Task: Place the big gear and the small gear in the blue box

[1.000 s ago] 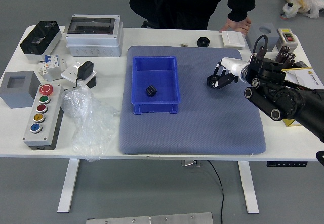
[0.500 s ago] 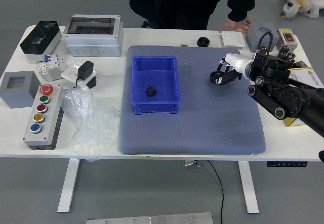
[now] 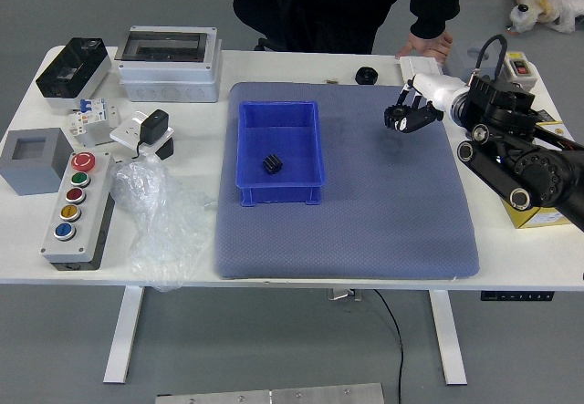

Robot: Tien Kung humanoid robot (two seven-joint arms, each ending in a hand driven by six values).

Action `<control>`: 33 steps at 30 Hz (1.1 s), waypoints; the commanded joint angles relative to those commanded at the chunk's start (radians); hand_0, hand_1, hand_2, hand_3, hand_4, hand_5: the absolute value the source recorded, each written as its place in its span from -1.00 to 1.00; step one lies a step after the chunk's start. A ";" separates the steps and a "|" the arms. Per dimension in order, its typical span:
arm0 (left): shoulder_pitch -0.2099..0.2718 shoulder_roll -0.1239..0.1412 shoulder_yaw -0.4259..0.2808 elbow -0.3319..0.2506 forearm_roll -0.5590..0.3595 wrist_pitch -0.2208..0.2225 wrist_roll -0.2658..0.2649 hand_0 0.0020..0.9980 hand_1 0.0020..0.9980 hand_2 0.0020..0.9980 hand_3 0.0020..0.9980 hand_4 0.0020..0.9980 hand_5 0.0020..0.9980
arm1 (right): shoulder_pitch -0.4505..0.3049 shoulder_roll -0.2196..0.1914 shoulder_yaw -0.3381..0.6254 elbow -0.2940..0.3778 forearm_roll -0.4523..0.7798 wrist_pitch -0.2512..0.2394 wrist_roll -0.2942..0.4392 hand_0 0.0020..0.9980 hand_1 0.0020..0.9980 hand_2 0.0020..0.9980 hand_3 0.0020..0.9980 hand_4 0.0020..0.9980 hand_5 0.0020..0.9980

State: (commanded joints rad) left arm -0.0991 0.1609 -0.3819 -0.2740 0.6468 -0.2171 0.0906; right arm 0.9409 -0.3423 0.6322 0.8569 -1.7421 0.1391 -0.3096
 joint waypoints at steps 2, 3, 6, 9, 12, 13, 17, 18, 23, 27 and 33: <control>0.001 0.000 -0.001 0.000 0.000 0.000 0.000 0.73 0.66 0.66 0.57 0.20 -0.25 | -0.005 -0.008 0.019 0.037 -0.025 0.003 -0.009 -0.37 -0.27 -0.09 0.21 0.20 -0.49; 0.001 0.001 -0.001 0.000 0.000 0.000 0.000 0.73 0.66 0.66 0.57 0.20 -0.25 | -0.007 -0.010 0.026 0.053 -0.036 0.004 -0.012 -0.37 -0.27 -0.09 0.21 0.20 -0.49; 0.002 0.001 -0.002 0.000 0.000 0.000 0.000 0.73 0.66 0.66 0.57 0.20 -0.25 | -0.014 -0.015 0.050 0.113 -0.073 0.009 -0.025 -0.37 -0.27 -0.09 0.21 0.20 -0.49; 0.002 0.002 -0.003 0.000 0.001 0.000 0.000 0.73 0.66 0.66 0.57 0.20 -0.25 | -0.018 -0.016 0.063 0.167 -0.100 0.014 -0.036 -0.35 -0.27 -0.09 0.21 0.17 -0.49; 0.003 0.003 -0.002 -0.001 0.001 -0.001 0.000 0.73 0.66 0.66 0.57 0.20 -0.25 | -0.023 -0.011 0.071 0.217 -0.122 0.019 -0.046 -0.35 -0.27 -0.09 0.21 0.17 -0.49; 0.004 0.003 -0.001 0.000 0.001 -0.001 0.000 0.73 0.66 0.66 0.57 0.20 -0.25 | -0.024 -0.007 0.072 0.230 -0.127 0.020 -0.048 -0.35 -0.27 -0.10 0.22 0.15 -0.51; 0.006 0.002 0.004 0.000 -0.001 -0.001 0.001 0.73 0.66 0.66 0.57 0.20 -0.25 | -0.027 0.013 0.072 0.261 -0.139 0.023 -0.055 -0.35 -0.27 -0.10 0.22 0.15 -0.51; 0.006 0.002 0.005 0.000 -0.002 -0.002 0.001 0.73 0.66 0.66 0.57 0.20 -0.25 | -0.027 0.020 0.071 0.265 -0.141 0.023 -0.056 -0.35 -0.27 -0.10 0.22 0.15 -0.51; 0.006 0.002 0.013 0.000 -0.005 -0.002 0.001 0.73 0.66 0.66 0.56 0.20 -0.25 | -0.023 0.060 0.058 0.266 -0.138 0.022 -0.057 -0.35 -0.27 -0.10 0.22 0.15 -0.50; 0.004 0.001 0.021 0.000 -0.008 -0.002 0.001 0.73 0.66 0.66 0.56 0.20 -0.25 | -0.021 0.094 0.044 0.255 -0.130 0.018 -0.054 -0.35 -0.27 -0.10 0.22 0.14 -0.50; 0.002 -0.002 0.031 0.000 -0.013 -0.003 0.001 0.73 0.66 0.66 0.56 0.20 -0.25 | -0.015 0.137 0.025 0.235 -0.116 0.013 -0.050 -0.34 -0.27 -0.10 0.22 0.14 -0.50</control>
State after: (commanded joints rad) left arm -0.0966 0.1584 -0.3507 -0.2741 0.6336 -0.2198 0.0917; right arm 0.9254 -0.2052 0.6567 1.0919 -1.8582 0.1517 -0.3599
